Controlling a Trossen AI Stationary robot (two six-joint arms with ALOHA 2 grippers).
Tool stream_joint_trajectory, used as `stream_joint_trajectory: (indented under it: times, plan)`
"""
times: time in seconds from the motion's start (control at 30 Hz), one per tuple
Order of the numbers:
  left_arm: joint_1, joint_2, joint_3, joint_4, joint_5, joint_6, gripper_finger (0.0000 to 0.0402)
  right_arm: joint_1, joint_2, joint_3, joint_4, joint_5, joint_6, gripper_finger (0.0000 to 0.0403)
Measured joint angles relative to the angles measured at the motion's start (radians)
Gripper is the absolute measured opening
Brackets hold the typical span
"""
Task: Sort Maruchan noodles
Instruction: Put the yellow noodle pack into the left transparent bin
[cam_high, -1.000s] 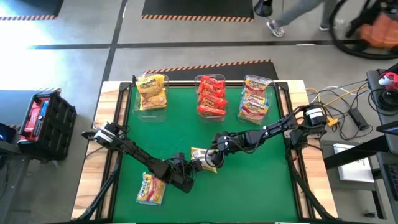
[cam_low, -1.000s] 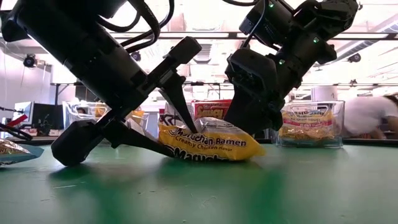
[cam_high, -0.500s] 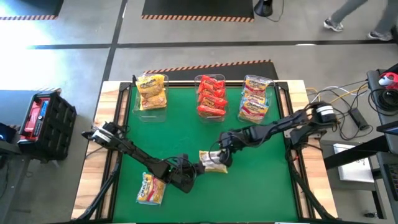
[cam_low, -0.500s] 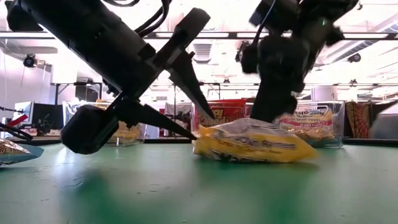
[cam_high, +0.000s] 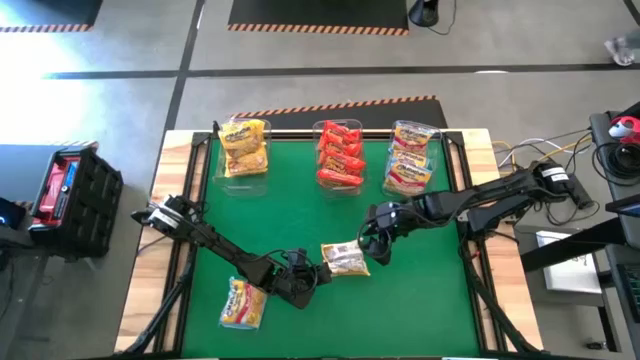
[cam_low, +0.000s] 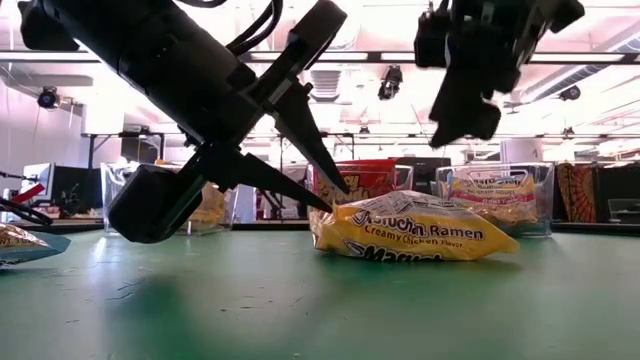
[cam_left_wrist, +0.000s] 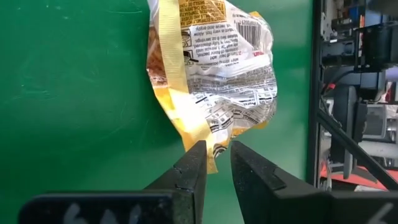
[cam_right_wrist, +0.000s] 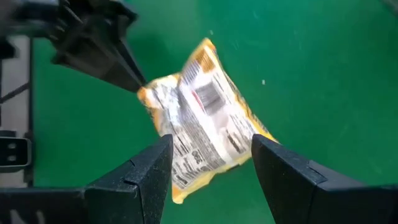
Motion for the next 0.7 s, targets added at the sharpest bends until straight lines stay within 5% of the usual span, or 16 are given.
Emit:
stream_joint_trajectory:
  times: [0.7]
  plan:
    - [0.002,-0.011,0.0,0.004,0.012,0.12,0.0054,0.029,0.346,-0.011,0.16,-0.021,0.001,0.0208]
